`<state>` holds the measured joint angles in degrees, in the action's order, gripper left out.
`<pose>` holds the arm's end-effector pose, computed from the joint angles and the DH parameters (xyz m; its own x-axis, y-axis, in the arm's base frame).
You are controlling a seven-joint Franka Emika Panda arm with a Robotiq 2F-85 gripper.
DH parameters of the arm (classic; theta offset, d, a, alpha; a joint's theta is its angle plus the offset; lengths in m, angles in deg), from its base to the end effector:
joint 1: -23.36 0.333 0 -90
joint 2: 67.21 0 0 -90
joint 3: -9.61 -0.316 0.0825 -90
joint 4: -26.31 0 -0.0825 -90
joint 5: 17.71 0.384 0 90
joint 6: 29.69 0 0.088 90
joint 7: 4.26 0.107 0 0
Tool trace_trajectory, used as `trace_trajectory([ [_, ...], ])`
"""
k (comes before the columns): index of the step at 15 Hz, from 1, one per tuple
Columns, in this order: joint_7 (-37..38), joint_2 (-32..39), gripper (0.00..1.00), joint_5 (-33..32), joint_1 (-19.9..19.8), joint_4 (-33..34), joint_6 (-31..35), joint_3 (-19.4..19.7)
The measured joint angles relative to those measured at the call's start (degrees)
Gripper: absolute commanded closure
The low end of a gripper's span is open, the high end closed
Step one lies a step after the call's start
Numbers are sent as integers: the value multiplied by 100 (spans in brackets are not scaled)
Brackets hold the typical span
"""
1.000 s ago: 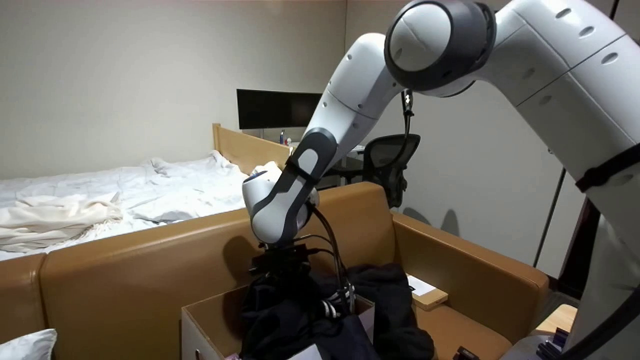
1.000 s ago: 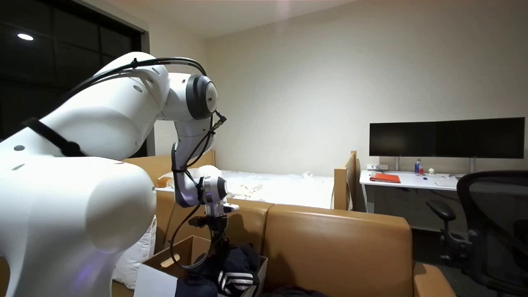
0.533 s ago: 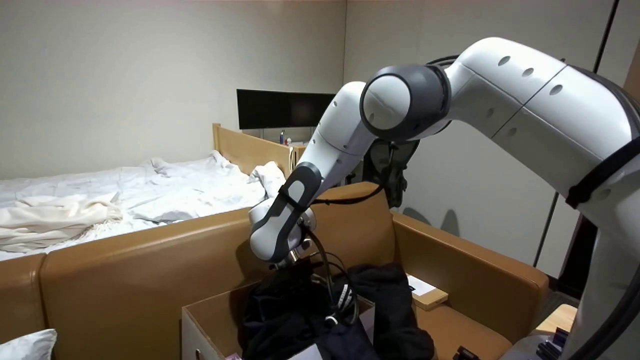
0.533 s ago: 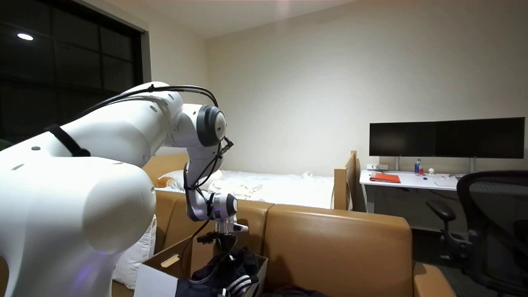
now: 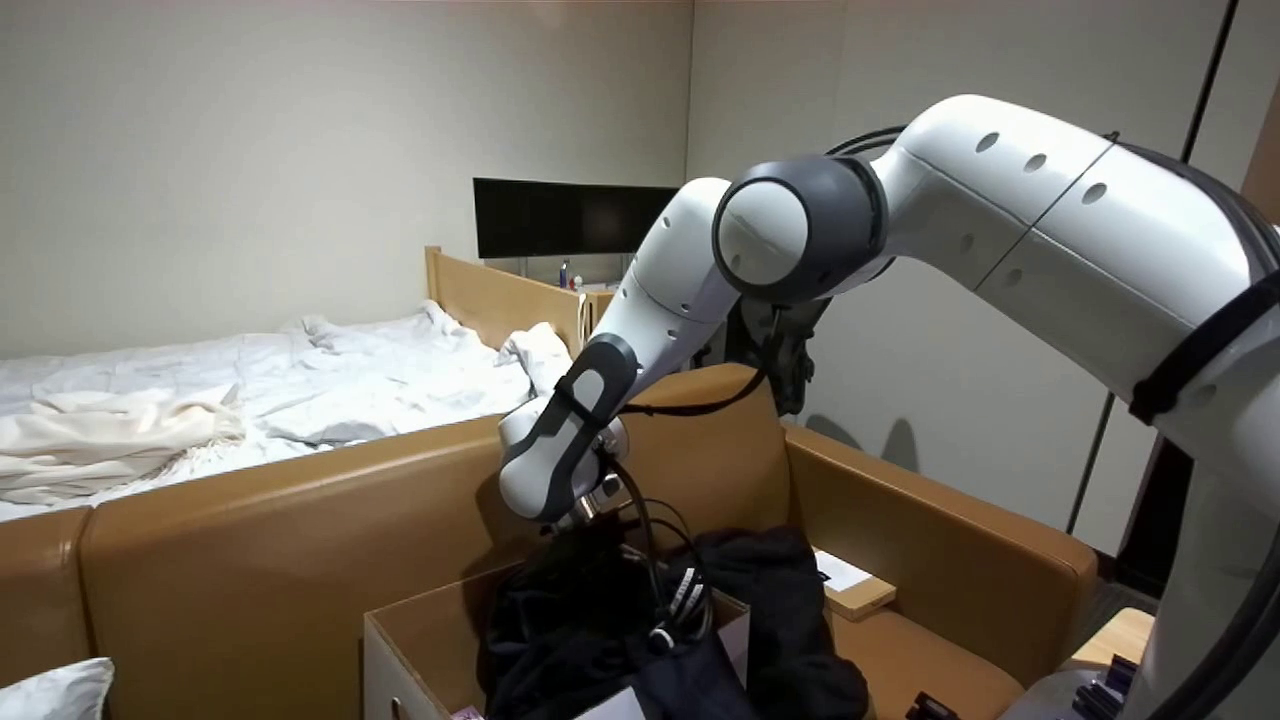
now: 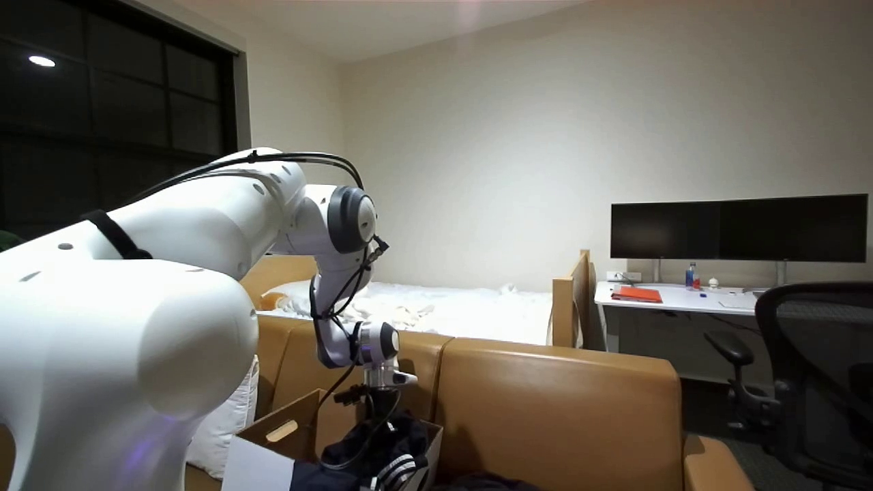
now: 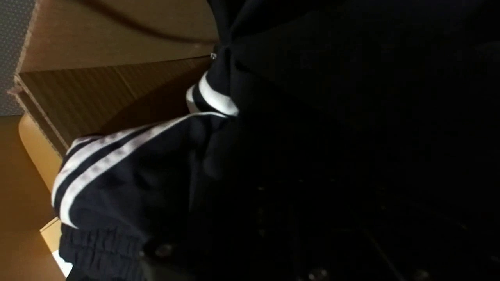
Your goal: Pick up the black cloth from the sofa and put it in the box
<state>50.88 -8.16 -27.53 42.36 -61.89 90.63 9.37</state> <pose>0.5892 0.1969 0.0115 0.8379 -0.5124 -0.1882 -0.4008 -0.8115 0.4254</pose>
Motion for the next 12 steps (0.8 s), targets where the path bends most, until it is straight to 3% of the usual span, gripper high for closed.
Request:
trace_trajectory([
  [10, 0, -55, 5, -3, 150, 17, -17, 117],
  [12, 0, -117, 0, -9, 185, 6, -12, 137],
])
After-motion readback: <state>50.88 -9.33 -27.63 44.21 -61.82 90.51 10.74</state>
